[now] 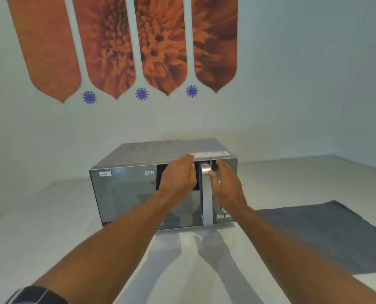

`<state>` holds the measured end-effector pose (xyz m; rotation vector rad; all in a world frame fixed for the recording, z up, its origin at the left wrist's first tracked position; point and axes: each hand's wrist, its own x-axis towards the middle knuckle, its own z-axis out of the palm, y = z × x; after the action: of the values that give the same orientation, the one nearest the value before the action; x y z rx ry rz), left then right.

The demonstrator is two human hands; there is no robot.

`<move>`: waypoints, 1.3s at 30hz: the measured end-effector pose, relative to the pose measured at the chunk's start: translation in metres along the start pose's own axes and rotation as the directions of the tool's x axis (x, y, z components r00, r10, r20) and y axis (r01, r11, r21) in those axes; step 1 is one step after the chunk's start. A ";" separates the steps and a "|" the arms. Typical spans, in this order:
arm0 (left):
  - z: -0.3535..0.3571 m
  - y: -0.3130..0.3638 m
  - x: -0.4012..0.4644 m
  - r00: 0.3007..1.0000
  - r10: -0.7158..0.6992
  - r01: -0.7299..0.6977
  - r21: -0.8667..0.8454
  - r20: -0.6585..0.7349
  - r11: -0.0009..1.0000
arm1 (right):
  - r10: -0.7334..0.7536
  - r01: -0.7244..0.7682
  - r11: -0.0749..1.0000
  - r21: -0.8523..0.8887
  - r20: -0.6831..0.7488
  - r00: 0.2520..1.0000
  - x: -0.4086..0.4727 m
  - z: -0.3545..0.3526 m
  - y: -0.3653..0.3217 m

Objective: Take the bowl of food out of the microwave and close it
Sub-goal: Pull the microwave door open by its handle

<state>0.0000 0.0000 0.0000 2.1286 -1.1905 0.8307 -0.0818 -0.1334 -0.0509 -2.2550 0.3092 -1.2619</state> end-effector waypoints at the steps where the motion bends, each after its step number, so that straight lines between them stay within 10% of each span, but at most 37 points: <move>1: 0.007 0.000 -0.005 0.998 -0.059 0.059 -0.044 -0.001 0.997 | 0.066 -0.066 0.997 0.043 -0.008 0.998 -0.010 0.004 0.004; 10: 0.061 0.014 -0.013 0.860 -0.479 0.494 -0.519 0.175 0.697 | 0.516 -0.554 0.721 0.417 0.211 0.830 -0.059 0.039 0.036; 17: 0.084 0.015 -0.001 0.801 -0.521 0.555 -0.691 0.294 0.464 | 0.532 -0.639 0.667 0.383 0.356 0.769 -0.057 0.060 0.046; 39: 0.090 0.021 0.004 0.774 -0.539 0.603 -0.647 0.333 0.467 | 0.545 -0.656 0.700 0.283 0.383 0.746 -0.051 0.062 0.049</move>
<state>0.0050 -0.0768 -0.0524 1.6669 -0.5664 -0.0807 -0.0541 -0.1306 -0.1413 -1.7109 0.5779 -0.5798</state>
